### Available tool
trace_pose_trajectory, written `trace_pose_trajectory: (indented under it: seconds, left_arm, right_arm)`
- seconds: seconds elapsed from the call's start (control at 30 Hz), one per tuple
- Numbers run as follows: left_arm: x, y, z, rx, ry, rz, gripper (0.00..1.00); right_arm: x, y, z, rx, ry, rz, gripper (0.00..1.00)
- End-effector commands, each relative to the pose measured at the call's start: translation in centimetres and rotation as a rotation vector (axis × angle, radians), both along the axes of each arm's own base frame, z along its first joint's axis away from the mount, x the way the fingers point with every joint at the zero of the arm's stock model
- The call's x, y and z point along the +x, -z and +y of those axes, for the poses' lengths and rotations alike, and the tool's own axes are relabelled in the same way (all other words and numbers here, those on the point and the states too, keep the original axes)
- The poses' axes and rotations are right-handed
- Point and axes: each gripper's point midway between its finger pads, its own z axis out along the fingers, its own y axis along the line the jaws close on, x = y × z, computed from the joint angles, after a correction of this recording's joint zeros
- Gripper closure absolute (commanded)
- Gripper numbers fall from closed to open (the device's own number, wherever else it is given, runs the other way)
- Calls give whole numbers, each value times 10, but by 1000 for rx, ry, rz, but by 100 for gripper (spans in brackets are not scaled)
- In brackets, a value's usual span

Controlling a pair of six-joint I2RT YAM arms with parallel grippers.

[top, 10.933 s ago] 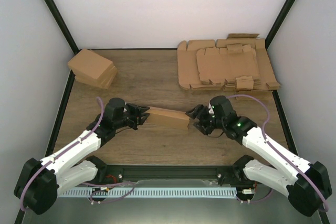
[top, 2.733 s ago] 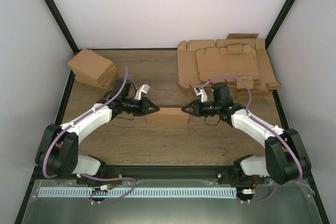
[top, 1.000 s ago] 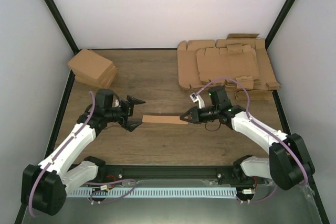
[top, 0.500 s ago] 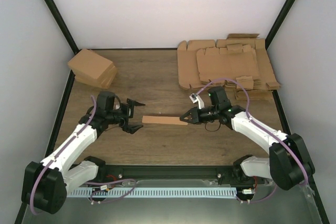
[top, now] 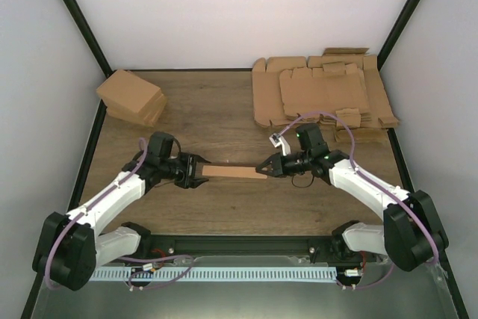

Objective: Fold the paper box

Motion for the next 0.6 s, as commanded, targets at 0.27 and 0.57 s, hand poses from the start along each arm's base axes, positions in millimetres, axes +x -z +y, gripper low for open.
trace_pose_trajectory:
  seconds: [0.27, 0.57]
  left_arm:
    - [13, -12, 9, 57, -53, -94, 72]
    - [42, -54, 33, 121, -121, -317, 84]
  right_arm:
    - [4, -35, -3, -14, 31, -67, 75]
    - [9, -95, -10, 28, 80, -243, 69]
